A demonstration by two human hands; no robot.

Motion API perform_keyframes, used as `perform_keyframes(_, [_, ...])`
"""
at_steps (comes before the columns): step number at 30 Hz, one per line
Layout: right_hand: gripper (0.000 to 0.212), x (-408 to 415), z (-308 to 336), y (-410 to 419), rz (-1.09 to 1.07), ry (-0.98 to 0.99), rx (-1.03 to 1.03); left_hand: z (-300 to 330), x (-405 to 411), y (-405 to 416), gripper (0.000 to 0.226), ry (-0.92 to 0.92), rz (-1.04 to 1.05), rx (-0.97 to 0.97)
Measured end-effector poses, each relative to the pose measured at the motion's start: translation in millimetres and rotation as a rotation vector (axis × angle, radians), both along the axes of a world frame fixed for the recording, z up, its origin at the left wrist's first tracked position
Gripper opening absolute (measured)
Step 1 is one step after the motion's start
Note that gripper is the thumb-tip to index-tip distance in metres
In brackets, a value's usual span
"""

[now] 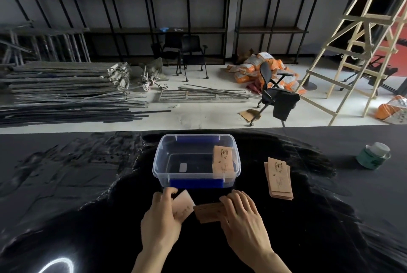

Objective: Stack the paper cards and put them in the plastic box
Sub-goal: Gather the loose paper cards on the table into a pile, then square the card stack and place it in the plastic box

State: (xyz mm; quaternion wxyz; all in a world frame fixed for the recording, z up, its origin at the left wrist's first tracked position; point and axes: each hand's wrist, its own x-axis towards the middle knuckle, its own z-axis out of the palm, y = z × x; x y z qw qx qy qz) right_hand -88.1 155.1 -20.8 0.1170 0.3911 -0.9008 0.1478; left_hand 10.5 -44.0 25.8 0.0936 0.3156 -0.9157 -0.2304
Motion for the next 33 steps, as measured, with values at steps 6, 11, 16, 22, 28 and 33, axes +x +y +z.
perform_keyframes(6, [0.08,2.0,-2.0,-2.6,-0.017,0.029,-0.054,11.0,-23.8,16.1,0.038,0.203,-0.277,0.103])
perform_keyframes(11, [0.086,-2.1,0.4,-6.9,0.022,-0.008,-0.093,12.2,-36.8,45.2,0.034,0.175,-0.44,0.394])
perform_keyframes(16, [0.058,-7.6,8.0,-5.0,0.038,-0.041,0.016,15.7,-36.4,45.3,0.046,0.084,-0.481,0.205])
perform_keyframes(22, [0.073,-10.2,20.1,12.2,-0.222,-0.366,-0.466,26.7,-52.3,58.8,0.037,-0.049,-0.351,0.267])
perform_keyframes(28, [0.029,-34.9,32.4,59.9,-0.408,-0.983,-1.008,17.8,-89.3,111.1,0.038,0.089,-0.227,0.686])
perform_keyframes(33, [0.029,-72.0,45.3,82.2,-0.555,-0.933,-1.148,17.9,-136.1,153.2,0.032,0.156,-0.235,0.744])
